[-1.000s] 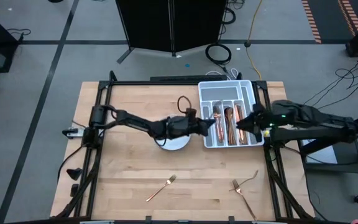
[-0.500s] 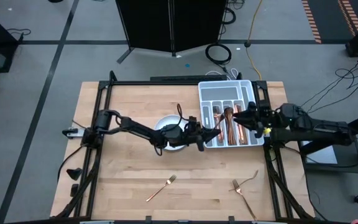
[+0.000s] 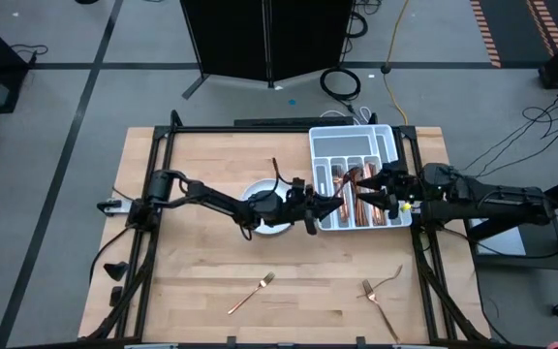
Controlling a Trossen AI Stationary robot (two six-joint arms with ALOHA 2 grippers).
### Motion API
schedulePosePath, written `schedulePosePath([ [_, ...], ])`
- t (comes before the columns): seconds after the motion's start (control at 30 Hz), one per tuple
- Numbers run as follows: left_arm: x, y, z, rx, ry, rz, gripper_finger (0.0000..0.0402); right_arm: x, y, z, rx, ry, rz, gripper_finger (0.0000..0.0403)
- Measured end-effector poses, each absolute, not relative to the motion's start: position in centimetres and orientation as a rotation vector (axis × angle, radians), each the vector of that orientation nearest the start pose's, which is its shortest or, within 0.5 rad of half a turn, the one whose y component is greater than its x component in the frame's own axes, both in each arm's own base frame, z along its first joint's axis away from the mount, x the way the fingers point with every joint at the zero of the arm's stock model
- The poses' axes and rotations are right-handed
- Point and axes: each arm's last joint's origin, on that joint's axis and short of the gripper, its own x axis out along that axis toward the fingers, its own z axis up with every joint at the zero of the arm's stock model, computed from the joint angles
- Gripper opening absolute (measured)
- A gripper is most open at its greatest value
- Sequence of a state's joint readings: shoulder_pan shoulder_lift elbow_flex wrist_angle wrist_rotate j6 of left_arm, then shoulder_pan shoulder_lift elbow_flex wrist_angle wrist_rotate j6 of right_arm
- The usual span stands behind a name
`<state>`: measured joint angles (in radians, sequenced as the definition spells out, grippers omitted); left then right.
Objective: Sort silverware
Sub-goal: Put the fork in the silverware tray
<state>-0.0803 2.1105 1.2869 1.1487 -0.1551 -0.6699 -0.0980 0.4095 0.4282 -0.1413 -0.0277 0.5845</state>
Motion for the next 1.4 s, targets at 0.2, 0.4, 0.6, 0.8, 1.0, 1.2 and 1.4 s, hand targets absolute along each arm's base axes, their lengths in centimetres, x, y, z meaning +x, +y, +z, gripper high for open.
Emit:
schedulePosePath([
  [0.2,45.7,-3.4,21.9,-0.695,-0.288,-0.067,0.0018,11.8,-1.1,27.0,0.462,0.009,-0.088,0.0263],
  [0.4,45.8,-3.3,21.8,-0.694,-0.285,-0.066,0.0018,12.0,-1.1,27.8,0.393,-0.063,-0.041,0.0263],
  [0.6,45.8,-3.5,21.8,-0.694,-0.279,-0.079,0.0018,12.7,-1.2,27.5,0.349,-0.035,-0.08,0.0256],
  [0.8,45.8,-3.5,21.8,-0.692,-0.271,-0.094,0.0018,13.4,-1.3,27.7,0.296,-0.058,-0.091,0.0217],
  [1.0,45.8,-3.5,21.8,-0.69,-0.265,-0.11,0.0022,13.4,-1.3,27.7,0.265,-0.058,-0.087,0.0111],
  [1.2,45.8,-3.3,21.8,-0.679,-0.257,-0.122,0.0101,13.6,-1.2,27.4,0.297,-0.026,-0.047,0.0007],
  [1.4,45.9,-2.2,21.5,-0.642,-0.207,-0.183,0.0171,13.9,-1.1,26.6,0.383,0.069,0.01,0.0001],
])
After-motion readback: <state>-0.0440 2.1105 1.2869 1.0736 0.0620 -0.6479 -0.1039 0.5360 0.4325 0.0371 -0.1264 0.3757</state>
